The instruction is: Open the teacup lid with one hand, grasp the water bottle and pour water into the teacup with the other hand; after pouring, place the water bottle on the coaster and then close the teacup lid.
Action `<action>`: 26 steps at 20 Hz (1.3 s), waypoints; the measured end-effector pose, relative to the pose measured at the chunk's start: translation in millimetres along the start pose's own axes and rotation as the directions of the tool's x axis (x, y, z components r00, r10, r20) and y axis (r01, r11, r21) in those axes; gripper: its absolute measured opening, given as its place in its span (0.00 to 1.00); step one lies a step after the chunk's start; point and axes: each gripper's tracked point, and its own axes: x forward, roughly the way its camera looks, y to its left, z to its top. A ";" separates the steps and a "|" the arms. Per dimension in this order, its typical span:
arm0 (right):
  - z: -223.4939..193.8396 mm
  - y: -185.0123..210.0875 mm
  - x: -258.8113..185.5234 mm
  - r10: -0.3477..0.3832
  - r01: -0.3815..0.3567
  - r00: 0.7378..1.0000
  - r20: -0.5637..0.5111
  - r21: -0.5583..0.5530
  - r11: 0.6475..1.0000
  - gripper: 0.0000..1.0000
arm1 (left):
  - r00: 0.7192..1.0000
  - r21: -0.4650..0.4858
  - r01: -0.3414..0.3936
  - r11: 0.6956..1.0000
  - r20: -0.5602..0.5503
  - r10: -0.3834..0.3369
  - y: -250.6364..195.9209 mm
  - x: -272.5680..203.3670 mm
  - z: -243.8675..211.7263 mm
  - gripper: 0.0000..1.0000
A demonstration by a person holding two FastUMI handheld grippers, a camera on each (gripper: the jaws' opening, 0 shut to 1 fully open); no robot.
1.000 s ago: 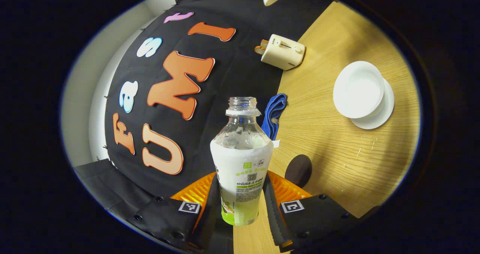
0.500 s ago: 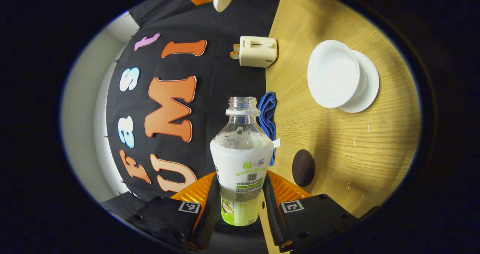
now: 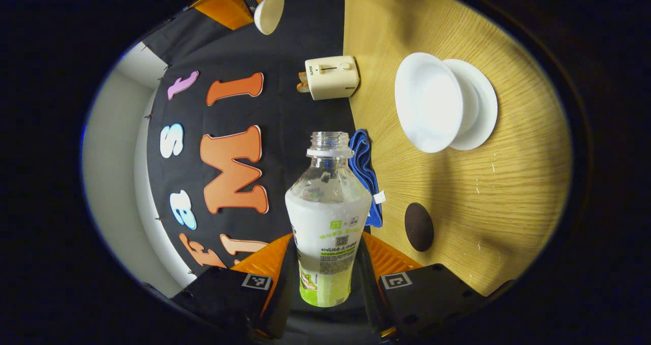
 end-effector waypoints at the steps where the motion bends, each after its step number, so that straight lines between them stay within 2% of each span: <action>1: -0.3 -0.6 -0.3 -0.001 0.001 1.000 0.000 -0.001 1.000 0.20 | 1.000 0.011 0.001 1.000 0.003 -0.001 -2.1 -1.1 0.6 0.64; 13: -6.4 -6.5 -4.4 0.005 -0.005 1.000 -0.002 0.036 0.999 0.20 | 1.000 0.065 0.008 0.998 0.001 -0.008 2.5 -2.7 5.3 0.63; 26: -7.1 -3.1 -6.1 0.016 -0.016 1.000 0.005 0.009 1.000 0.20 | 1.000 0.151 -0.013 0.988 0.017 0.011 11.4 -7.2 12.7 0.63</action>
